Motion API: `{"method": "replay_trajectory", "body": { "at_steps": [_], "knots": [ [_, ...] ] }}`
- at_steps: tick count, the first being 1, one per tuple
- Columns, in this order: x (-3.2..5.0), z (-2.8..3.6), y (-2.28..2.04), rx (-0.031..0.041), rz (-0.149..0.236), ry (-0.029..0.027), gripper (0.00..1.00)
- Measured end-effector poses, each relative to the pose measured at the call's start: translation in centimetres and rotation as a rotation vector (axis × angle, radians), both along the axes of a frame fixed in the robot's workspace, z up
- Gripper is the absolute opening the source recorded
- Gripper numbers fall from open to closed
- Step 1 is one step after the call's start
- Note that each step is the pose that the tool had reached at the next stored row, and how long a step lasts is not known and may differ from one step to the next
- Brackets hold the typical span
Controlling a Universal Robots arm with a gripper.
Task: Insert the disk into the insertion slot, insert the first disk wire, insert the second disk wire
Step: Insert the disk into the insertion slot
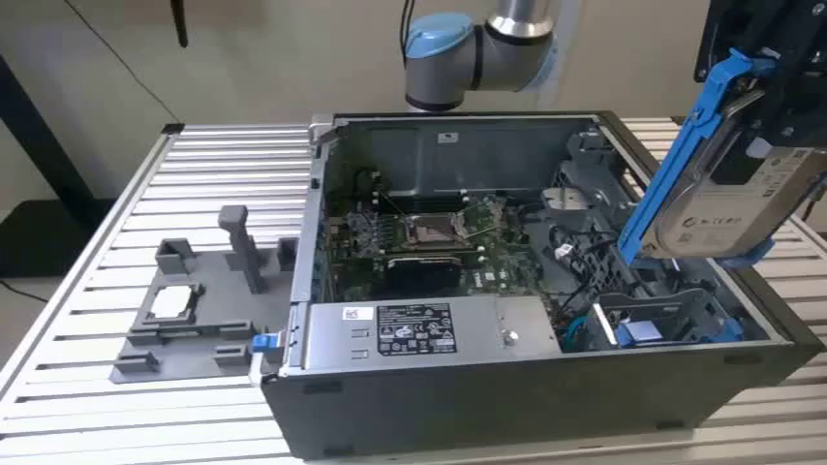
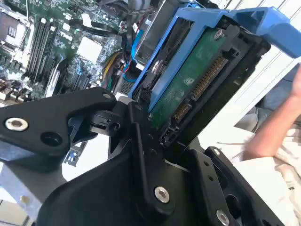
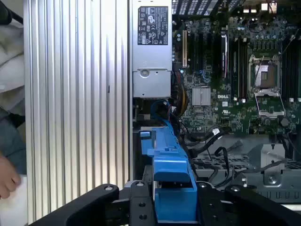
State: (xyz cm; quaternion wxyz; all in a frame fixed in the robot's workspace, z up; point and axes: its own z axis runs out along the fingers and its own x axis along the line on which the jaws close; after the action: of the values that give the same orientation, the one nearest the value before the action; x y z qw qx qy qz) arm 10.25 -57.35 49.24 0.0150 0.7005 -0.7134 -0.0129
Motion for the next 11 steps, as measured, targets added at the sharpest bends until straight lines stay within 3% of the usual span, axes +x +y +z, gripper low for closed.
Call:
{"method": "replay_trajectory", "body": {
  "at_steps": [11],
  "knots": [
    [0.0, -0.4, 0.0, 0.0001, 0.0, -0.0009, 0.33]
  ]
}}
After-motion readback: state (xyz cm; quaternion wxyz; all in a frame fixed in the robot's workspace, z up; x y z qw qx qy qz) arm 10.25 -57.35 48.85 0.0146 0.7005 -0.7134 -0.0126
